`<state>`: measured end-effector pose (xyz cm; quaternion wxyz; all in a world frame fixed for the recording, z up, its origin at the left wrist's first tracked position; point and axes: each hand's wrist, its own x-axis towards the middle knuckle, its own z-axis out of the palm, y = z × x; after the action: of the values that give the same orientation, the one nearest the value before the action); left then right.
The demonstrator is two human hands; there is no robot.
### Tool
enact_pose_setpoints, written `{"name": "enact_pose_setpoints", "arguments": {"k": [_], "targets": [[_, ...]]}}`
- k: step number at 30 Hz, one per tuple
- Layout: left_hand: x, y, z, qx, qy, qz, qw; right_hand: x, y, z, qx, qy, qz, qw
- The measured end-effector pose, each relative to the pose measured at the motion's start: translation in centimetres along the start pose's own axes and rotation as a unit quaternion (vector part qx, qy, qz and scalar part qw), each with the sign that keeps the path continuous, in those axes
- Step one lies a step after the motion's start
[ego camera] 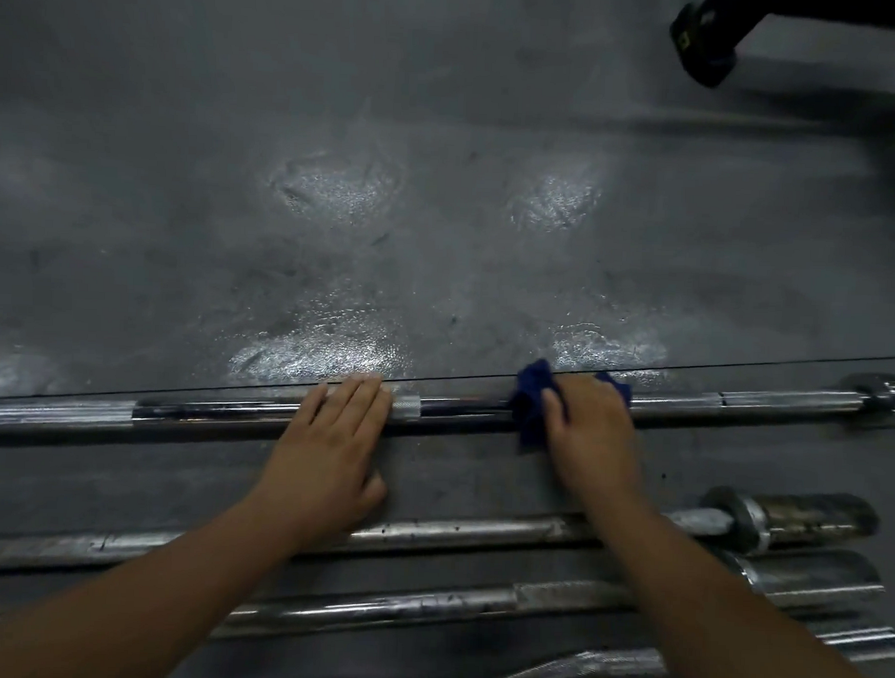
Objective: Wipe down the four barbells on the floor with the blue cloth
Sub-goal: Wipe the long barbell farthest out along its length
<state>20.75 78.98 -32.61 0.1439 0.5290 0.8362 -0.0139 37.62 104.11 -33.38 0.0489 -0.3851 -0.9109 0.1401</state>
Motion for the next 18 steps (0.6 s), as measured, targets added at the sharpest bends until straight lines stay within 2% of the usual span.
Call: {"name": "enact_pose_setpoints", "arguments": {"k": [3, 12, 16, 18], "targets": [[0.8, 0.9, 0.0, -0.007, -0.006, 0.016, 1.0, 0.9, 3.0, -1.4, 0.003, 0.007, 0.036, 0.999], [-0.6, 2.6, 0.5, -0.014, -0.002, 0.013, 1.0, -3.7, 3.1, -1.2, 0.082, -0.003, 0.021, 0.996], [-1.6, 3.3, 0.8, -0.02, 0.007, 0.007, 1.0, -3.5, 0.0, -0.8, 0.076, 0.021, 0.048, 0.996], [-1.7, 3.6, 0.8, -0.024, 0.016, -0.003, 1.0, -3.6, -3.8, 0.0, 0.052, -0.014, 0.001, 0.999]]}}
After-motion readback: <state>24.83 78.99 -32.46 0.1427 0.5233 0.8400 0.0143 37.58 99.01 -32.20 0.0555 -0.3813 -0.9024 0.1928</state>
